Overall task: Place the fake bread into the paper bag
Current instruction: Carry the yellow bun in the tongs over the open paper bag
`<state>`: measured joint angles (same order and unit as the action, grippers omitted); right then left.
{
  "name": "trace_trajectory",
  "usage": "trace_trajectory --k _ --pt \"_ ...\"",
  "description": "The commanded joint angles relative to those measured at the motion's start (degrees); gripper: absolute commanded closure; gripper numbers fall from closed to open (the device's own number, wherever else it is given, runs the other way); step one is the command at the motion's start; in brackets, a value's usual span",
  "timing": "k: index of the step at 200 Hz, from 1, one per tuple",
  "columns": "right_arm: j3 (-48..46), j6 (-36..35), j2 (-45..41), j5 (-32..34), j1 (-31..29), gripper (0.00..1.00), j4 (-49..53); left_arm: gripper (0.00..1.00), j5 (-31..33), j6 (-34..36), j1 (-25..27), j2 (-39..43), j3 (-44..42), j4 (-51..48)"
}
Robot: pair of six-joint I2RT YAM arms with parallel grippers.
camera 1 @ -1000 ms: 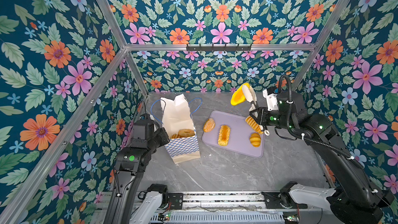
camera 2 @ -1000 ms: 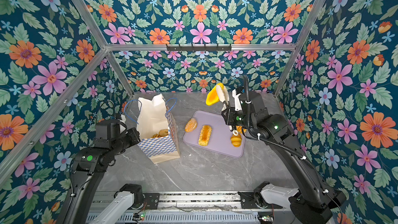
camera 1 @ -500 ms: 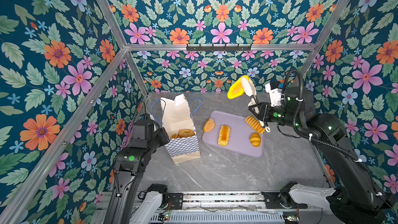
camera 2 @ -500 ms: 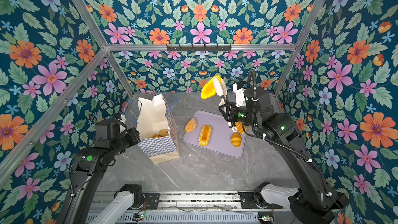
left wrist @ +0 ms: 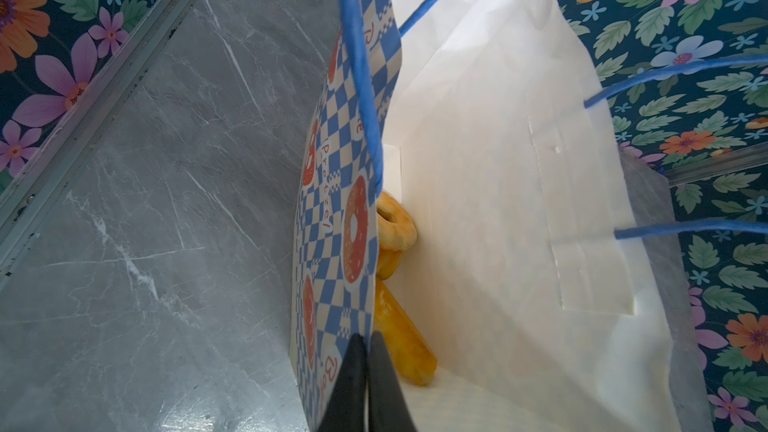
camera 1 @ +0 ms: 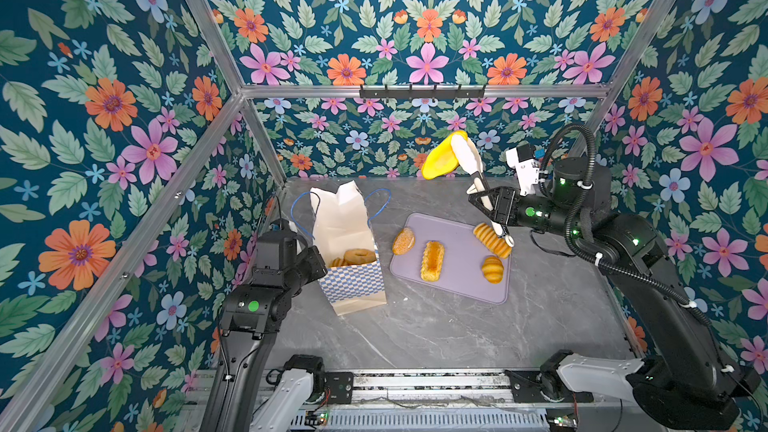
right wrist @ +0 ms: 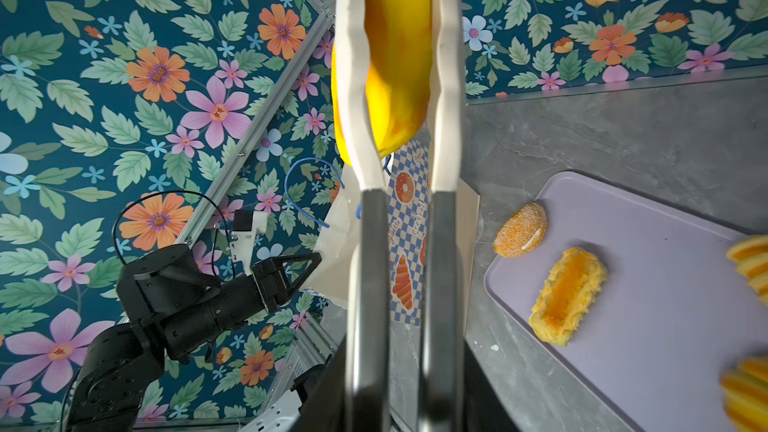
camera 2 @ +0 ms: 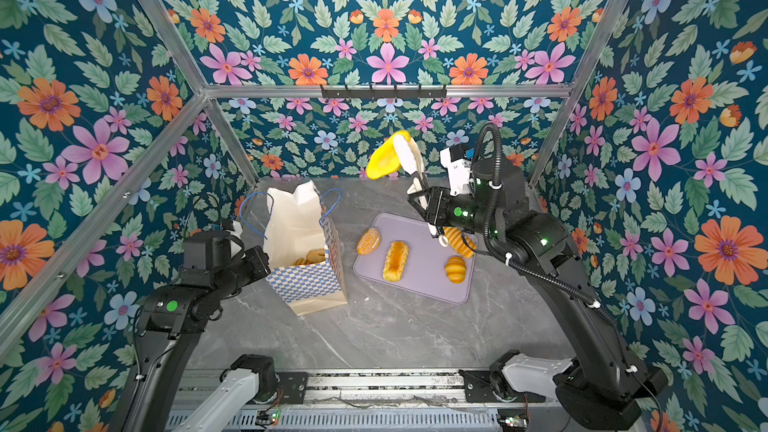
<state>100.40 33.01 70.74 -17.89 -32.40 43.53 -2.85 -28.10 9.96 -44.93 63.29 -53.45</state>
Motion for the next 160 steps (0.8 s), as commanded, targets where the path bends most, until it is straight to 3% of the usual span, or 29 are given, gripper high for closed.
trace_trajectory --k 1,43,160 --pt "-0.11 2.25 0.44 -3.63 -0.01 0.69 -5.99 0.92 -0.08 -0.05 0.05 0.06 0.25 0.87" --pt "-1.16 4.29 1.71 -5.4 -1.35 0.7 -9.09 0.92 -0.13 -0.12 0.0 0.1 0.25 0.88" --pt "3.61 2.86 9.71 -2.5 -10.87 0.72 -8.43 0.92 -0.19 -0.09 0.02 -0.07 0.43 0.96"
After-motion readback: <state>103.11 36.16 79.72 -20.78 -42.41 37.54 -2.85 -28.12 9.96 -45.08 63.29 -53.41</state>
